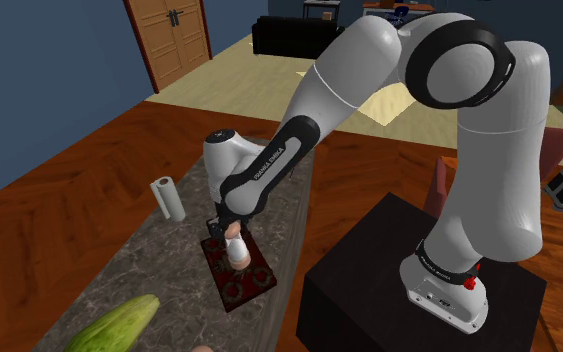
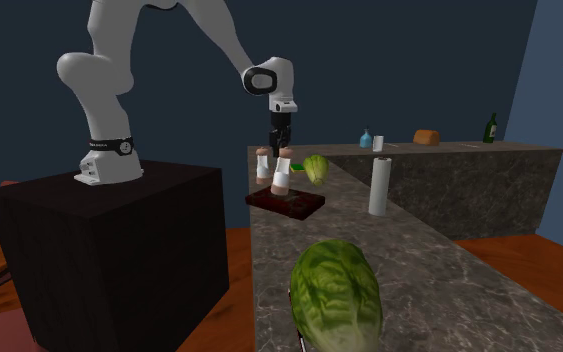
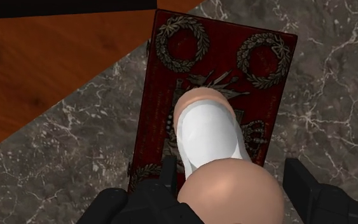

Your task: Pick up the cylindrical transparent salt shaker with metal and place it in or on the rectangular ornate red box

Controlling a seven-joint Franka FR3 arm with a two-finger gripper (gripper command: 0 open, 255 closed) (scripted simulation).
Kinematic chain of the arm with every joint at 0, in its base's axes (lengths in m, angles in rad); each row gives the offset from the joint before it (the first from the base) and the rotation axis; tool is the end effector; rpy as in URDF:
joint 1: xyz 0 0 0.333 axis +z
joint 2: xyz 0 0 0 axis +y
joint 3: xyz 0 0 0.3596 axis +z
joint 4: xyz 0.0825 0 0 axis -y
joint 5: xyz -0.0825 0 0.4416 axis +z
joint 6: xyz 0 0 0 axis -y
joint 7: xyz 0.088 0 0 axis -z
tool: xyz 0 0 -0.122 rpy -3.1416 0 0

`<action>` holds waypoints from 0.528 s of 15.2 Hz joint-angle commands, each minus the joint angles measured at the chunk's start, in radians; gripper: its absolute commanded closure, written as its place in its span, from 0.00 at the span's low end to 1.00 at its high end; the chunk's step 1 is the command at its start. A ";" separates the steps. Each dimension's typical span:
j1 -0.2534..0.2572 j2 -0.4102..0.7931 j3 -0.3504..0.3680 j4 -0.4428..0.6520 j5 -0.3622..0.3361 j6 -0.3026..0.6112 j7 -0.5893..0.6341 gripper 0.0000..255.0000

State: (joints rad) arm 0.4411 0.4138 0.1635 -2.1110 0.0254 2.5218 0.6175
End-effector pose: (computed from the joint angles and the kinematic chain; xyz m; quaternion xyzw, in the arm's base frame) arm 0.5192 0.3590 0.1977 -0.9989 0.0236 0.0223 0.0334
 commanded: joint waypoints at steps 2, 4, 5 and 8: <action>0.000 0.002 0.000 -0.002 0.000 0.000 0.000 1.00; 0.000 0.002 0.000 -0.002 0.000 0.000 0.001 0.00; 0.001 0.002 0.000 -0.002 0.000 0.000 0.001 0.00; 0.001 0.002 0.000 -0.001 0.000 0.000 0.001 0.00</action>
State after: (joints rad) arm 0.4418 0.4159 0.1636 -2.1125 0.0253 2.5217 0.6185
